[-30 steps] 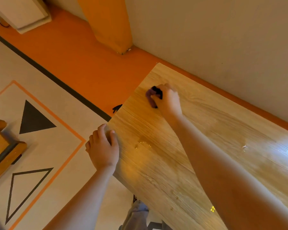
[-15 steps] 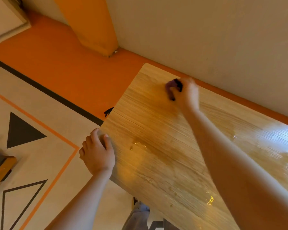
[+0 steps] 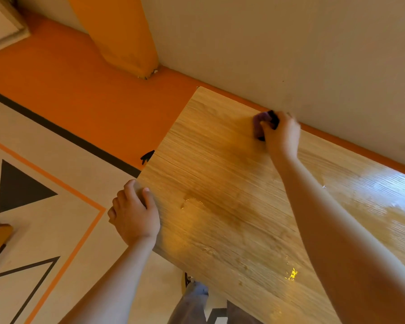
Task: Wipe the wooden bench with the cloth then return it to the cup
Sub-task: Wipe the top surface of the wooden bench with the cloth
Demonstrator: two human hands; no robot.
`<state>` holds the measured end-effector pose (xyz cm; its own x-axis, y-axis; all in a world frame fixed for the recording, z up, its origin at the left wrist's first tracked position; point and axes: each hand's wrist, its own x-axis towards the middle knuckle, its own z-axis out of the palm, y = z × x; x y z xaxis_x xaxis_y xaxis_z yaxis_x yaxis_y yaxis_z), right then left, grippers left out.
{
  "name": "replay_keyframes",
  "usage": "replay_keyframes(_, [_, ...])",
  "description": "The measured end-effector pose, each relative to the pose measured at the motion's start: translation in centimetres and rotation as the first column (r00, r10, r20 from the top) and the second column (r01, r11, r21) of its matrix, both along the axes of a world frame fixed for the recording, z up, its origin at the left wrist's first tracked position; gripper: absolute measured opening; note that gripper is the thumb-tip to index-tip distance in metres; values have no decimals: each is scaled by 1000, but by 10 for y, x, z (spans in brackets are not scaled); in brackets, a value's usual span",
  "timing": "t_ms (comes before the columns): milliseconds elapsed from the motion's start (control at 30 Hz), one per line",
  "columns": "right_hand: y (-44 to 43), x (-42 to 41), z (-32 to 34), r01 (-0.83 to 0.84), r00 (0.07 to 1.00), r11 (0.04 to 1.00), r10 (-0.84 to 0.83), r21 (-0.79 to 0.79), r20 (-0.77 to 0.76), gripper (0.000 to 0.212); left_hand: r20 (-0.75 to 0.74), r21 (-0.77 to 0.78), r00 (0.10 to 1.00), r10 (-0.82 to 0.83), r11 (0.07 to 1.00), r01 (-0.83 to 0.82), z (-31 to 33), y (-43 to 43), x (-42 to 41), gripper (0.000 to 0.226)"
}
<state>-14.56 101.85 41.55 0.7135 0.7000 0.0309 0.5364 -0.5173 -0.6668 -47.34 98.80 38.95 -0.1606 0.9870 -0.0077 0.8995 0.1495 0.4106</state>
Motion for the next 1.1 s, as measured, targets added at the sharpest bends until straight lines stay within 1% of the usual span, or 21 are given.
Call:
replay_keyframes(100, [8, -72, -2, -224, 973, 974, 225, 21, -51, 21, -3, -3, 1000, -4, 1000, 4, 0, 0, 0, 37])
replay_keyframes(167, [9, -120, -2, -382, 919, 923, 384, 36, -90, 24, -5, -1, 1000, -5, 1000, 5, 0, 0, 0, 36])
replay_keyframes(233, [5, -143, -2, -504, 862, 863, 505, 32, -40, 22, -3, 3, 1000, -5, 1000, 5, 0, 0, -1, 35])
replay_keyframes(267, [3, -141, -1, -526, 850, 850, 526, 28, -11, 22, 0, 5, 1000, -7, 1000, 7, 0, 0, -1, 35])
replay_keyframes(333, [-4, -116, 0, -498, 867, 867, 498, 19, -1, 24, 8, 9, 1000, -10, 1000, 10, 0, 0, -1, 36])
replay_keyframes(367, [-8, -98, 1, -450, 893, 893, 450, 14, 1, 24, 8, 9, 1000, -11, 1000, 11, 0, 0, 0, 36])
replay_keyframes(467, [-19, -56, 0, -195, 981, 981, 195, 6, -14, 21, -2, 6, 1000, -7, 1000, 7, -2, 0, -1, 37])
replay_keyframes(500, [-19, -56, -1, -132, 991, 991, 132, 0, -14, 20, -2, 5, 1000, -6, 1000, 6, -2, 0, -1, 37])
replay_keyframes(533, [-17, -64, -1, -109, 994, 994, 109, -2, -15, 20, -1, 6, 1000, -4, 1000, 4, -2, 0, -1, 36])
replay_keyframes(567, [-15, -77, -2, -129, 991, 992, 129, -4, -21, 19, -1, 8, 1000, -4, 1000, 4, -2, 0, -2, 36])
replay_keyframes(600, [-13, -97, -2, -190, 981, 982, 190, 2, -35, 20, -3, 10, 1000, -7, 1000, 7, -2, 0, -2, 36])
replay_keyframes(633, [-12, -121, 0, -276, 959, 961, 277, 17, -59, 20, -2, 11, 1000, -13, 1000, 13, -2, 0, -2, 36])
replay_keyframes(700, [-15, -168, 3, -458, 883, 888, 459, 34, -100, 22, 5, 19, 1000, -24, 1000, 24, -2, 0, -4, 35])
replay_keyframes(733, [-16, -185, 5, -527, 845, 850, 527, 29, -89, 23, 8, 24, 1000, -26, 999, 25, -2, 1, -4, 34])
replay_keyframes(800, [-15, -192, 5, -594, 804, 804, 594, -5, -35, 24, 8, 29, 999, -33, 999, 33, -2, 1, -4, 34])
replay_keyframes(833, [-11, -182, 3, -595, 803, 803, 595, -20, -24, 24, 13, 29, 999, -32, 999, 32, -3, 1, -4, 34])
replay_keyframes(900, [-4, -149, -1, -527, 850, 850, 526, -18, -42, 23, 21, 26, 999, -31, 999, 31, -3, 1, -3, 34])
replay_keyframes(967, [0, -110, 1, -379, 925, 925, 379, -33, -30, 23, 15, 37, 999, -30, 999, 29, -3, 0, -3, 34])
replay_keyframes(1033, [2, -92, 2, -264, 964, 963, 265, -53, 11, 24, 13, 47, 1000, -28, 999, 27, -3, 0, -4, 35])
replay_keyframes(1067, [0, -95, 3, -261, 965, 964, 262, -59, 11, 24, 19, 44, 999, -25, 999, 24, -2, 0, -4, 35])
replay_keyframes(1100, [-2, -104, 3, -292, 956, 955, 292, -55, -5, 24, 26, 43, 999, -26, 999, 24, -2, 0, -4, 35])
